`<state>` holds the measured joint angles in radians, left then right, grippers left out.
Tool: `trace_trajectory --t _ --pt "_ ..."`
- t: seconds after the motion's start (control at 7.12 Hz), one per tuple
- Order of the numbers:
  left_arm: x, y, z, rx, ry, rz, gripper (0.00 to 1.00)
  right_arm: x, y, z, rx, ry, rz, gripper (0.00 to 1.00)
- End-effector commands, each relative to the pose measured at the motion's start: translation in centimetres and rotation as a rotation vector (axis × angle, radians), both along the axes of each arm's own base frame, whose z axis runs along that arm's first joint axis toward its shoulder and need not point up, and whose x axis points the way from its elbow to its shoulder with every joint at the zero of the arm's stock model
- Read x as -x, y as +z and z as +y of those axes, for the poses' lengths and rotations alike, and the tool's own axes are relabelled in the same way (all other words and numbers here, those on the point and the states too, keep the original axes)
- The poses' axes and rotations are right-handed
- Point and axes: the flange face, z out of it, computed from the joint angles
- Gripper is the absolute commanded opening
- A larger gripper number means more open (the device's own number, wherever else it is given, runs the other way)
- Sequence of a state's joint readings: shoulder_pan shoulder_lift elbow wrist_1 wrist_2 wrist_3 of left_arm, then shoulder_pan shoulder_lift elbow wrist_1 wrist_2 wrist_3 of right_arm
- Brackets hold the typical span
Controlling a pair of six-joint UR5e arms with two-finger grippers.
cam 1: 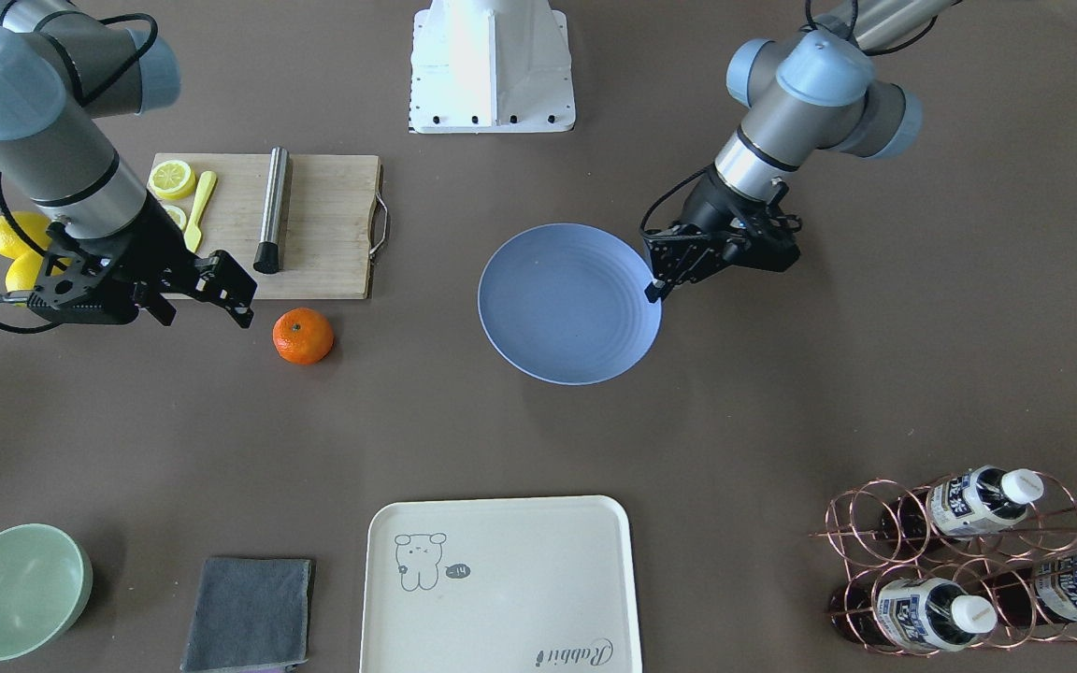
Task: Pick orange to plate
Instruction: 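Move the left gripper toward the blue plate while the right gripper approaches the orange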
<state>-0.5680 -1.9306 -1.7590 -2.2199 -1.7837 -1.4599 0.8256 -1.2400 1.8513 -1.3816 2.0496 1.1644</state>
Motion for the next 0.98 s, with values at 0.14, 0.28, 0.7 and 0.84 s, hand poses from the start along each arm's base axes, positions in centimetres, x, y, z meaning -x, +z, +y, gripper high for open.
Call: trace_trajectory --t 0.14,0.28,0.7,0.84 --pt "-8.0 -3.2 5.0 -0.006 -0.028 -0.061 0.0 4.1 -0.3 2.2 -0.009 -0.022 0.021 1.0" --pt "-8.8 -2.6 5.2 -0.007 -0.036 -0.08 0.0 4.5 -0.4 2.4 -0.01 -0.03 0.02 1.0" --pt "-9.5 -2.5 4.3 -0.004 -0.052 -0.084 0.0 5.5 -0.5 3.3 -0.022 -0.041 0.025 1.0" --pt "-9.4 -3.0 3.8 0.007 -0.067 -0.074 0.96 5.6 -0.6 3.4 -0.028 -0.041 0.025 1.0"
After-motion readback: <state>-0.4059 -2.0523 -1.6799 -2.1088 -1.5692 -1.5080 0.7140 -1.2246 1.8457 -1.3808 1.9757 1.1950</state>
